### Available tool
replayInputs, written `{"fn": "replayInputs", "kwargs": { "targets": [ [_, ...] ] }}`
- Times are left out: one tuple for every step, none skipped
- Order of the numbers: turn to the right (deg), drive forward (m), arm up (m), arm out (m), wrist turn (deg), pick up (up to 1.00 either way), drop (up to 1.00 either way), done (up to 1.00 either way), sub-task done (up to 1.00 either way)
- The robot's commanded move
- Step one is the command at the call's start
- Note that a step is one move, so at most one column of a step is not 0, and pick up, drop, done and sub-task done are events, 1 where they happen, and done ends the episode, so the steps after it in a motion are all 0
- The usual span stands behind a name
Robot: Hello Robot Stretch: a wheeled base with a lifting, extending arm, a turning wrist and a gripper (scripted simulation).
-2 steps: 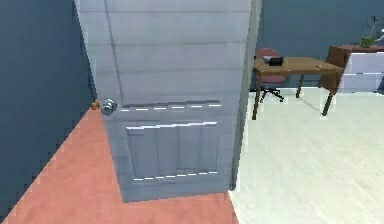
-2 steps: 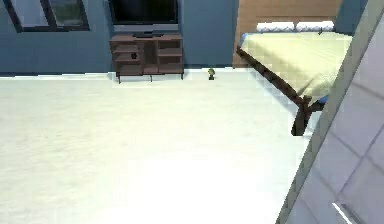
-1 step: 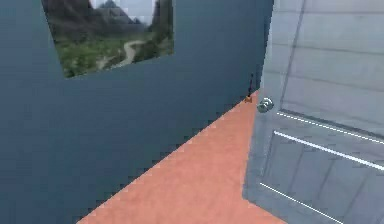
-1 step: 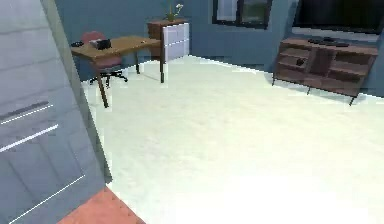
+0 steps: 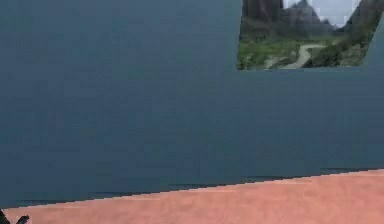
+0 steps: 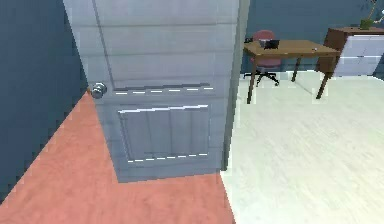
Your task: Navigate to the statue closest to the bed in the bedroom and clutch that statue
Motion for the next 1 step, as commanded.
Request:
{"fn": "replayInputs", "kwargs": {
  "targets": [
    [0.0, 0.45, 0.00, 0.00, 0.0, 0.00, 0.00, 0.00, 0.00]
  ]
}}
